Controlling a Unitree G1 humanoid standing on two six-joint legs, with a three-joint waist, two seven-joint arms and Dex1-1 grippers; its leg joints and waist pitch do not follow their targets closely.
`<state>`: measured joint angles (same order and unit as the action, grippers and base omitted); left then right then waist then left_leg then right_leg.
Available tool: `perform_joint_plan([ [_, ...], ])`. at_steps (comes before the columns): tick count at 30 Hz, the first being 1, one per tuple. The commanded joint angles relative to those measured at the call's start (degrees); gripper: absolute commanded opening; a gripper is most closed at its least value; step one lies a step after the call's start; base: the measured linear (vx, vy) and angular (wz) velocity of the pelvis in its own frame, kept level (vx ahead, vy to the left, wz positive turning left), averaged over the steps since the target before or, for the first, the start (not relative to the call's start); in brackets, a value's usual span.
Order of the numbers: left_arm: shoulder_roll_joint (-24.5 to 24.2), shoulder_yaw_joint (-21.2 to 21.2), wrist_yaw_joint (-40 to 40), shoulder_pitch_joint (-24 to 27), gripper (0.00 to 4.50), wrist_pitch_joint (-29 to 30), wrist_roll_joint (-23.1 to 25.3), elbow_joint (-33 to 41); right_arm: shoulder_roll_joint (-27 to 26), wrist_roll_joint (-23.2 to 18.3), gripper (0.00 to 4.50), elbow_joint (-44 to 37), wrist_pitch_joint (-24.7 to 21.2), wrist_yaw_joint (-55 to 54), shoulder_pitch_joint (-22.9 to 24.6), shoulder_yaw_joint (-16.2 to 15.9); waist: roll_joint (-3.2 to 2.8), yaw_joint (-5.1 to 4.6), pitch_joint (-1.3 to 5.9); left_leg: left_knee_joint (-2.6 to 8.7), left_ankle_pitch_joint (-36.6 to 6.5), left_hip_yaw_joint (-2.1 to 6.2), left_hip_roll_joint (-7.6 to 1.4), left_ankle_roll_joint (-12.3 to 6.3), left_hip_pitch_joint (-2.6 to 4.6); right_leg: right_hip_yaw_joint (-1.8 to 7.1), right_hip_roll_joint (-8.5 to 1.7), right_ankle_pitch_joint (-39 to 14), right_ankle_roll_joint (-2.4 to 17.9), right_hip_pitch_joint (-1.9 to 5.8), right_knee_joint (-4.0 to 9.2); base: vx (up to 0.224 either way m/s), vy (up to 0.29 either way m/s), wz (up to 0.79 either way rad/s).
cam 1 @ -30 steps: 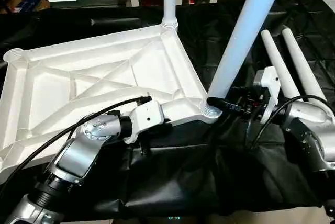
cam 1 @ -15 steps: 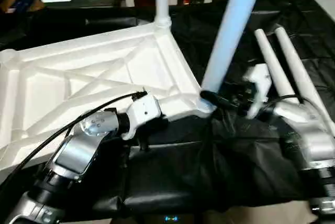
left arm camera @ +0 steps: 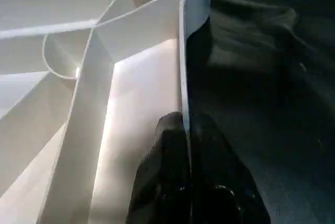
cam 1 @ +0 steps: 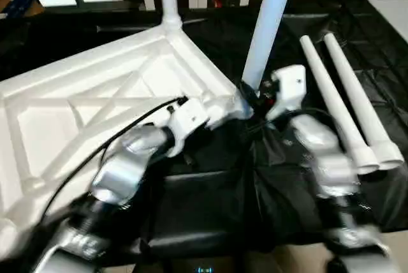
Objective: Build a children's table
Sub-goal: Rotate leg to tighten
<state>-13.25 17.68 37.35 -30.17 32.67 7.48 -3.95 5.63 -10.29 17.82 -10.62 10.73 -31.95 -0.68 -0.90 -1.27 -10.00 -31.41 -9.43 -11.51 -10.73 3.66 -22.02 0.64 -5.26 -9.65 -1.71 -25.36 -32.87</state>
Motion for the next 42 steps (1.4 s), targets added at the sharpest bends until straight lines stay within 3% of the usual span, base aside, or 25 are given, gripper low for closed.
perform_joint_plan([
  [1, 4.60, 7.04, 3.19, 1.83, 0.00, -0.07, -3.53, 0.90, -1.26, 3.14, 1.89, 11.82, -2.18, -9.57, 0.65, 2.72, 0.18, 0.15, 2.40, 4.57, -22.66, 1.09, -1.13, 1.99, 0.64, 0.43, -1.09, -25.55, 6.51, 1.02, 4.90, 0.000, 0.000, 0.00],
  [5, 4.39, 7.34, 3.94, 1.79, 0.00, -1.76, -2.90, 0.48, -2.32, 2.18, 1.89, 12.76, -1.04, -7.86, -0.62, 3.17, 0.09, 0.28, 2.55, 4.60, -24.16, 1.08, -1.08, 1.56, 0.64, 0.34, -0.82, -22.42, 6.30, 1.06, 4.82, 0.000, 0.000, 0.00],
  [10, -0.22, 6.53, 6.27, 3.00, 0.00, -4.79, -1.89, 0.02, 1.76, -0.90, 1.89, 5.19, 1.07, 5.04, 0.42, 1.36, -0.02, 0.51, 2.93, 4.29, -21.66, 0.80, -1.17, 0.34, 0.52, 0.38, -0.77, -15.35, 8.50, 1.69, 4.28, 0.000, 0.000, 0.00],
  [11, -0.73, 6.43, 6.48, 3.25, 0.00, -5.62, -1.76, 0.00, 2.55, -1.44, 2.45, 3.94, 1.55, 6.78, 0.85, 1.09, 0.03, 0.61, 2.93, 4.26, -21.22, 0.75, -1.17, -0.03, 0.56, 0.38, -0.75, -14.73, 8.74, 1.77, 4.29, 0.000, 0.000, 0.00],
  [15, -4.05, 6.31, 10.82, 5.38, 0.00, -12.04, -3.10, 1.44, 8.55, -3.22, 2.68, -4.25, -0.15, 15.16, 4.08, -0.75, 0.13, 1.29, 3.42, 3.60, -13.30, 0.31, -1.15, -2.41, 0.43, 0.51, -0.82, -6.32, 12.37, 2.60, 3.46, 0.000, 0.000, 0.00],
  [17, -5.97, 5.85, 13.01, 6.78, 0.00, -13.71, -4.20, 2.56, 13.08, -4.76, 2.85, -9.37, -1.86, 21.33, 6.47, -1.15, 0.01, 2.46, 3.80, 2.92, -8.11, -0.19, -1.39, -5.02, 1.25, 0.71, -0.46, 2.34, 13.98, 2.69, 2.69, 0.030, 0.001, 0.04],
  [18, -6.84, 5.51, 13.91, 7.43, 0.00, -13.99, -4.97, 3.17, 15.42, -5.71, 2.99, -11.57, -2.59, 24.58, 7.64, -0.99, 0.05, 2.80, 3.92, 2.63, -3.88, -0.15, -1.19, -6.90, 0.50, 0.63, -0.28, 9.06, 14.96, 3.44, 1.72, 0.064, 0.007, 0.03],
  [21, -8.37, 4.71, 15.31, 8.46, 0.00, -14.27, -6.10, 4.32, 20.07, -6.59, 3.31, -14.67, -2.86, 29.25, 9.59, -0.35, -0.17, 3.13, 4.16, 2.12, 0.43, -0.33, -1.08, -9.25, 0.52, 0.51, -0.40, 15.13, 16.70, 3.49, 1.01, 0.021, 0.002, 0.01],
  [23, -9.92, 4.22, 16.48, 9.40, 0.00, -14.87, -6.58, 4.99, 23.97, -8.11, 3.31, -17.14, -3.39, 32.90, 11.09, 1.02, -0.24, 3.37, 4.31, 2.07, -0.46, -0.32, -1.23, -9.91, 0.79, 0.52, -0.56, 13.41, 16.99, 3.64, 1.15, 0.000, 0.000, 0.00],
  [26, -11.02, 3.94, 17.49, 10.15, 0.00, -15.80, -6.53, 4.96, 26.15, -10.48, 3.31, -18.91, -4.45, 35.78, 12.06, 2.60, -0.09, 3.24, 4.09, 2.21, -2.85, -0.27, -1.36, -9.98, 0.53, 0.45, -0.87, 7.36, 17.18, 3.62, 1.56, 0.000, 0.000, 0.00],
  [28, -11.54, 3.81, 18.01, 10.52, 0.00, -16.64, -6.57, 4.82, 27.07, -12.19, 3.31, -20.21, -5.43, 37.20, 12.75, 3.46, -0.08, 3.18, 3.86, 2.42, -5.73, -0.28, -1.58, -9.15, 0.71, 0.49, -1.07, 0.93, 17.01, 3.44, 2.12, 0.000, 0.000, 0.00],
  [33, -12.29, 3.51, 18.16, 10.98, 0.00, -16.84, -6.69, 4.81, 27.34, -14.33, 3.17, -21.95, -6.20, 38.23, 14.47, 4.53, -0.14, 3.02, 3.74, 2.64, -8.49, -0.18, -1.69, -7.26, 0.97, 0.55, -1.13, -5.84, 15.85, 3.06, 2.64, 0.000, 0.000, 0.00],
  [36, -12.61, 3.48, 18.30, 11.12, 0.00, -16.86, -7.07, 4.93, 27.15, -15.71, 2.90, -21.70, -7.06, 38.66, 14.79, 4.27, -0.19, 2.98, 4.07, 2.43, -6.65, -0.11, -1.57, -7.42, 0.93, 0.60, -1.04, -3.25, 15.97, 3.19, 2.28, 0.000, 0.000, 0.00],
  [40, -12.63, 3.44, 18.62, 11.19, 0.00, -16.82, -7.32, 5.05, 26.61, -16.65, 2.47, -21.88, -8.26, 39.15, 14.77, 4.05, -0.07, 3.09, 4.37, 2.02, -3.37, -0.17, -1.38, -9.17, 0.74, 0.59, -0.93, 2.26, 16.87, 3.44, 1.68, 0.000, 0.000, 0.00],
  [42, -12.58, 3.35, 18.82, 11.19, 0.00, -16.77, -7.36, 5.05, 26.56, -17.11, 2.30, -21.90, -8.83, 39.35, 14.65, 4.00, -0.14, 3.11, 4.31, 1.99, -3.33, -0.17, -1.41, -9.54, 0.73, 0.56, -0.97, 2.33, 17.14, 3.41, 1.68, 0.000, 0.000, 0.00],
])
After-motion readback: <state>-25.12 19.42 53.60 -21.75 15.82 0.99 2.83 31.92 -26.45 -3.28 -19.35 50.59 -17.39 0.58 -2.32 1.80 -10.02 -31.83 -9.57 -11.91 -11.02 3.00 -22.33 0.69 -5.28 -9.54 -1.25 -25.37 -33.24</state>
